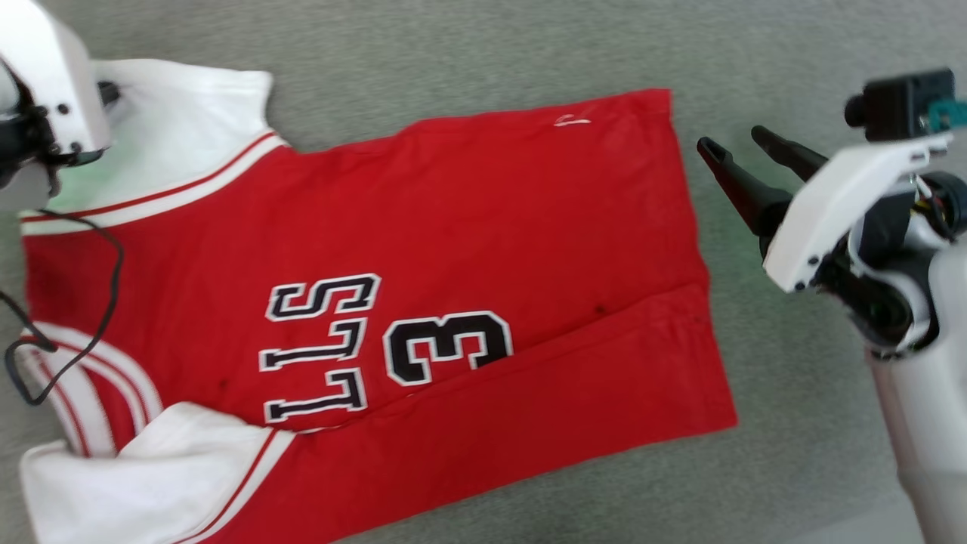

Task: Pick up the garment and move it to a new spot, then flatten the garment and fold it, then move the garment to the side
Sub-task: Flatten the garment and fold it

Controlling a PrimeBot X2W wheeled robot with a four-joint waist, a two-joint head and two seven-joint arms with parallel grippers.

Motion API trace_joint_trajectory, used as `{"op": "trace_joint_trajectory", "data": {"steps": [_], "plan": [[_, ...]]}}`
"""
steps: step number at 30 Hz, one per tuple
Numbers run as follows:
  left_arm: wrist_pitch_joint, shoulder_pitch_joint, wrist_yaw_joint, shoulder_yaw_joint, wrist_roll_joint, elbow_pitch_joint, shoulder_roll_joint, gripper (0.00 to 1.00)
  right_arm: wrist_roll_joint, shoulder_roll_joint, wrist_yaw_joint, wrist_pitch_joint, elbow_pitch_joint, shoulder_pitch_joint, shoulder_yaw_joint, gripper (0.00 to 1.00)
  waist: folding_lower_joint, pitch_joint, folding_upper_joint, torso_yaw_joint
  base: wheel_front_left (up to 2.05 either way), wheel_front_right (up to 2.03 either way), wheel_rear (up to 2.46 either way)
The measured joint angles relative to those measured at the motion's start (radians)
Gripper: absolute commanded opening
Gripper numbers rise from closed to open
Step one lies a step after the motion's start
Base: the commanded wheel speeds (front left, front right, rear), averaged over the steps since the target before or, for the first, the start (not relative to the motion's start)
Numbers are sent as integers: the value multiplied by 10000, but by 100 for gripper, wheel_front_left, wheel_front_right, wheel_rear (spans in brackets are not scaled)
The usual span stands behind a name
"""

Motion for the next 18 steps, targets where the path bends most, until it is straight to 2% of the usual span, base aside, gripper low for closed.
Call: {"op": "trace_joint_trajectory", "data": {"steps": [5,11,16,17,18], "plan": [[-428,-528,-395,-109,222,-198,-316,0,-140,-184,0,1712,1057,-1124,355,100,0,-65,0,633,0,0,0],[-788,-729,-665,-205,217,-368,-775,0,-500,-169,0,2328,2460,-2193,366,100,0,35,0,1281,0,0,0],[-978,-756,-761,-209,201,-393,-872,0,-826,-40,2,2642,3509,-2846,337,100,-1,155,0,1549,0,0,0],[-986,-756,-769,-224,199,-403,-924,0,-832,-29,2,2771,3670,-2950,355,78,-1,161,0,1584,0,0,0],[-993,-756,-819,-240,199,-416,-951,0,-836,-29,2,2855,3777,-3018,382,32,-2,165,0,1614,0,0,0]]}}
